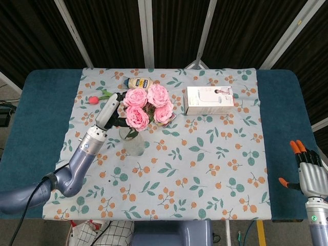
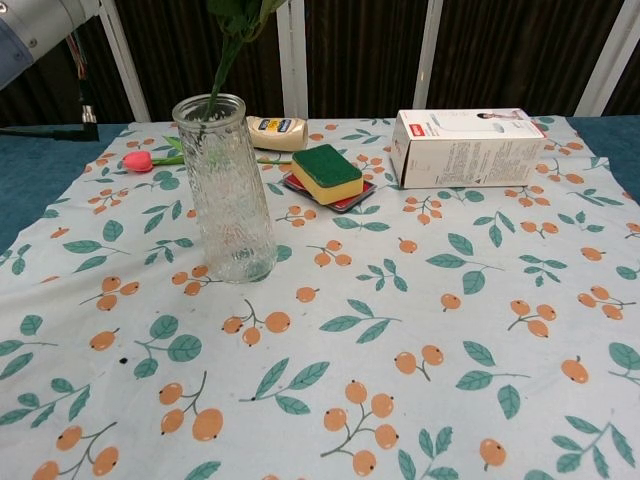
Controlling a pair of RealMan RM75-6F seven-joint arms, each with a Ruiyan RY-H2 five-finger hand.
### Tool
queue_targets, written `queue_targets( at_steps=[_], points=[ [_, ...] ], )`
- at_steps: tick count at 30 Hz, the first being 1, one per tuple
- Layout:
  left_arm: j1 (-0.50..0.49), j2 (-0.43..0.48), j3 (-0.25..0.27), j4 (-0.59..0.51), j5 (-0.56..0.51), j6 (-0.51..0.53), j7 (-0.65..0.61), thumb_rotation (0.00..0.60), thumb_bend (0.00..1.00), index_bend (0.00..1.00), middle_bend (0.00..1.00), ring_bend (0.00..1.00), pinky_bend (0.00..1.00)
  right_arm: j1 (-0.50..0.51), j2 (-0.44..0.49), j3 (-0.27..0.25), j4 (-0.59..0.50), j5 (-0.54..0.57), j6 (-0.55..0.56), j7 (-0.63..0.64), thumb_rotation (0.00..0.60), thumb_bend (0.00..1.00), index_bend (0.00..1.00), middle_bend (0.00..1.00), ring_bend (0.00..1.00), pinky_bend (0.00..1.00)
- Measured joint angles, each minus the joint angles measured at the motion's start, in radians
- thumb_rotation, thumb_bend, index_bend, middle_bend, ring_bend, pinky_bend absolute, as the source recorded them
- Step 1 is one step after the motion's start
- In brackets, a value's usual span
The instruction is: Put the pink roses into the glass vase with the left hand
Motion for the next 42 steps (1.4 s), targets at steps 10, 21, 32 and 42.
queue_targets(
  at_steps=[10,21,32,42],
  points=[
    [0.036,-0.015,0.042,0.052,0.024,0.043,-0.09,0.6,0.36,0.36,0.36,0.32,0.52,-0.003,-0.001,-0.005,-0.007,-0.013,0.01,-0.002,0.6,0.07,0.0,0.0,0.08,0.0],
    [0.063,0.069,0.113,0.046,0.061,0.006,-0.152,0.6,0.25,0.11,0.16,0.1,0.3,0.0,-0.004,-0.009,-0.011,-0.018,0.006,-0.006,0.6,0.07,0.0,0.0,0.08,0.0],
    [0.108,0.256,0.203,-0.038,0.119,-0.027,-0.195,0.6,0.2,0.0,0.06,0.0,0.2,0.001,-0.009,-0.014,-0.024,-0.027,0.011,-0.02,0.6,0.07,0.0,0.0,0.08,0.0],
    [0.204,0.46,0.298,-0.138,0.124,-0.04,-0.069,0.6,0.24,0.01,0.06,0.0,0.12,-0.002,-0.004,-0.018,-0.044,-0.042,0.022,-0.015,0.6,0.07,0.0,0.0,0.08,0.0]
  ],
)
